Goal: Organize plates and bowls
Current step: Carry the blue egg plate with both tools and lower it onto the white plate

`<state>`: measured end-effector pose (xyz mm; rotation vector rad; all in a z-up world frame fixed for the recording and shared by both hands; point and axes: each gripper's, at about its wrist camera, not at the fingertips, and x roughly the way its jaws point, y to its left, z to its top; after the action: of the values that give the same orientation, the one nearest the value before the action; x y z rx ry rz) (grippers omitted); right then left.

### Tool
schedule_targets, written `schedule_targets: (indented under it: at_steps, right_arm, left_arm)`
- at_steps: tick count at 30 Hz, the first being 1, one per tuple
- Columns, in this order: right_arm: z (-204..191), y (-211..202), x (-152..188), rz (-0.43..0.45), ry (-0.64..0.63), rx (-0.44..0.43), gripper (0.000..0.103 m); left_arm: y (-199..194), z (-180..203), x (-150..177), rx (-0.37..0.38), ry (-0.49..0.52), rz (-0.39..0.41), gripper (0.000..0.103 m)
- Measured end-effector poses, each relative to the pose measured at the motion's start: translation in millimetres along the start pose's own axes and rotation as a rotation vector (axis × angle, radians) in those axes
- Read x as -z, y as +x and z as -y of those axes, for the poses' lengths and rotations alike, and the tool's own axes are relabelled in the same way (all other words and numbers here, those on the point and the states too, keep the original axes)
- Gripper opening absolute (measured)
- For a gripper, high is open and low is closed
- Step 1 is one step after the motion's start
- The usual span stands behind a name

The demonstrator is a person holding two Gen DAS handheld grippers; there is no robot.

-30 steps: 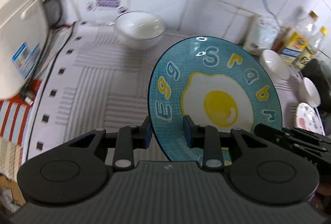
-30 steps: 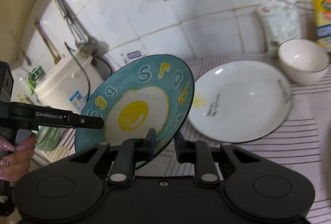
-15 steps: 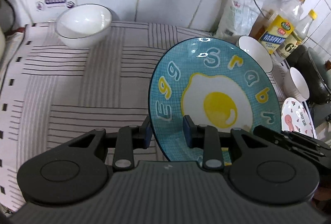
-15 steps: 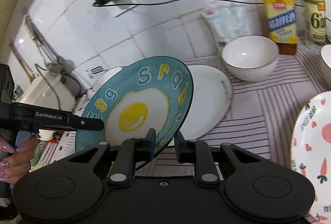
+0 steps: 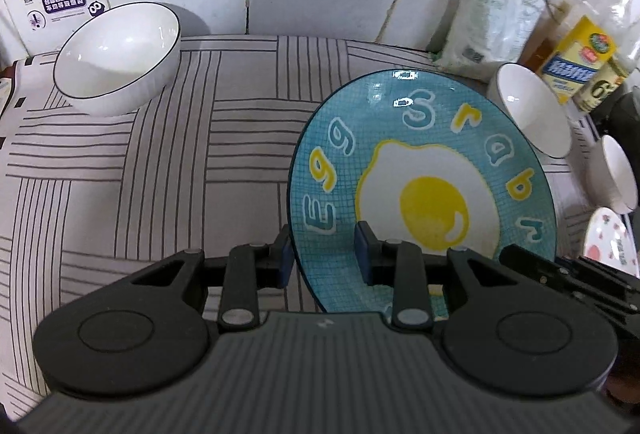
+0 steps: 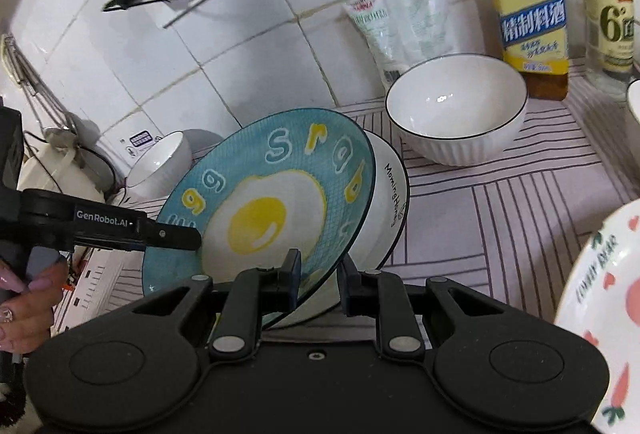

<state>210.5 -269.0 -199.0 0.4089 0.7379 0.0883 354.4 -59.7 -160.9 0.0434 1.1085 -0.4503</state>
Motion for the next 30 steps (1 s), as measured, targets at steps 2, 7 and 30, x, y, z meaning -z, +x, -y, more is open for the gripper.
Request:
schedule_targets:
  at_steps: [2, 7, 30]
  right_arm:
    - [2, 5, -2, -0.005, 0.005, 0.006, 0.024]
    - [4, 8, -7, -0.029, 0.027, 0.028, 0.023]
    - [-51, 27, -2, -0.025, -0.356, 0.424, 0.035]
  left_arm:
    - [4, 0, -2, -0.002, 0.004, -0.006, 0.030]
    - [12, 0, -9, -0.001, -0.003, -0.046, 0.030]
    - [25, 1, 0, -0.008, -0.051, -0.051, 0.032]
